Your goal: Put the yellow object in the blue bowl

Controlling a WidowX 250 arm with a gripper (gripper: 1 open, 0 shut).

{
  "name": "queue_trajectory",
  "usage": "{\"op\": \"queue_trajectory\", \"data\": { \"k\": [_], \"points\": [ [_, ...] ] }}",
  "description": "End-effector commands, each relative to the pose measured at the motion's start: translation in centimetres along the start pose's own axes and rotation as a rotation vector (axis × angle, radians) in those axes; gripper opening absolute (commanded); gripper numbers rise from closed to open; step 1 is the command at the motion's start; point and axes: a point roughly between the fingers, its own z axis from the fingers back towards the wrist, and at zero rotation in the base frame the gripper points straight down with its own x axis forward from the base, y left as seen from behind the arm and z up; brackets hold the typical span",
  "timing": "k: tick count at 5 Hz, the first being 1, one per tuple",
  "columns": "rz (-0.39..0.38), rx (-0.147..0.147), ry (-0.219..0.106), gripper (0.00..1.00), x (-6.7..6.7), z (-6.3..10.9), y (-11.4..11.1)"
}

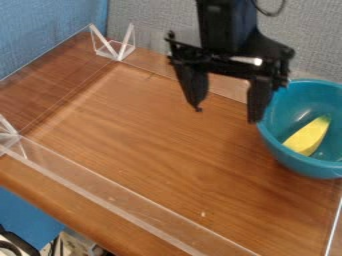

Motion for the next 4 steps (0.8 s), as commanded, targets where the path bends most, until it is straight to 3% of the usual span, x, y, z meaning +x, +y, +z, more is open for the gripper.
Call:
{"op": "queue_trajectory", "data": {
  "k": [1, 3, 4],
  "points": [
    [-0.086, -0.004, -0.008, 1.00, 0.9, -0.5, 0.4],
    [-0.087, 0.026, -0.001, 1.00, 1.3, 1.1, 1.0],
    [-0.022, 0.039, -0.009, 1.00, 1.3, 0.1, 1.7]
  ]
}}
